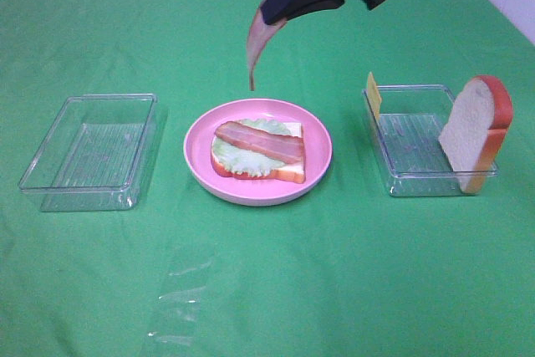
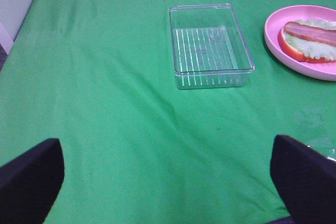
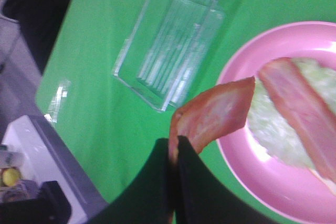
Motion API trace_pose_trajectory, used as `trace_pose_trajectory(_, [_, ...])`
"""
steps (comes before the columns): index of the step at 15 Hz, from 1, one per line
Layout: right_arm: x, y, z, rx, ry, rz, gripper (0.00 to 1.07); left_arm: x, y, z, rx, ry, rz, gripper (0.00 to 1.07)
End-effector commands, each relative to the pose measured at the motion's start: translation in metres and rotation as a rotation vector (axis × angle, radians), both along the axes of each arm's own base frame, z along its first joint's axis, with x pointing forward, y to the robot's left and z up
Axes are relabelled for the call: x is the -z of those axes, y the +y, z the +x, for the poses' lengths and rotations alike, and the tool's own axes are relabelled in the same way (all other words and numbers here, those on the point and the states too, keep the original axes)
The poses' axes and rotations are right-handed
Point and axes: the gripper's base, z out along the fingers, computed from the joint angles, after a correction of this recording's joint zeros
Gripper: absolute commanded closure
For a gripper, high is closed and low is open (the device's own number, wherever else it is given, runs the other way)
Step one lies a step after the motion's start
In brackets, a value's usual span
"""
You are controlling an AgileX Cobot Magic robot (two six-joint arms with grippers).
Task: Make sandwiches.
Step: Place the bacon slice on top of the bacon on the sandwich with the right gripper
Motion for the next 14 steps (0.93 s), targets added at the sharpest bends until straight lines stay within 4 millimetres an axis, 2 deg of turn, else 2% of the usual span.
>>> trace_pose_trajectory(1, [0.019, 0.016, 0.012, -0.025, 0.035, 0.158, 1.07, 0.001, 0.000, -0.002, -0.002, -0.019, -0.007, 0.07])
trace_pose_trajectory(3, [0.039, 0.020, 0.018, -0.029, 0.079, 0.192, 1.07, 0.001, 0.000, -0.002, -0.002, -0.019, -0.007, 0.07])
trace_pose_trajectory(5, [0.073, 0.025, 0.026, -0.022, 0.171, 0.200, 1.07, 0.001, 0.000, -0.002, -0.002, -0.019, -0.007, 0.07])
trace_pose_trajectory(8, [0.096, 0.028, 0.029, -0.019, 0.246, 0.214, 1.07, 0.001, 0.000, -0.002, -0.002, -0.019, -0.007, 0.07])
trace_pose_trajectory(11, [0.117, 0.047, 0.022, -0.064, 0.271, 0.198, 1.07, 0.001, 0.000, -0.002, -0.002, -0.019, -0.007, 0.07])
trace_pose_trajectory(14, [0.133, 0.045, 0.023, -0.073, 0.281, 0.149, 1.07, 0.001, 0.000, -0.002, -0.002, -0.019, -0.007, 0.07])
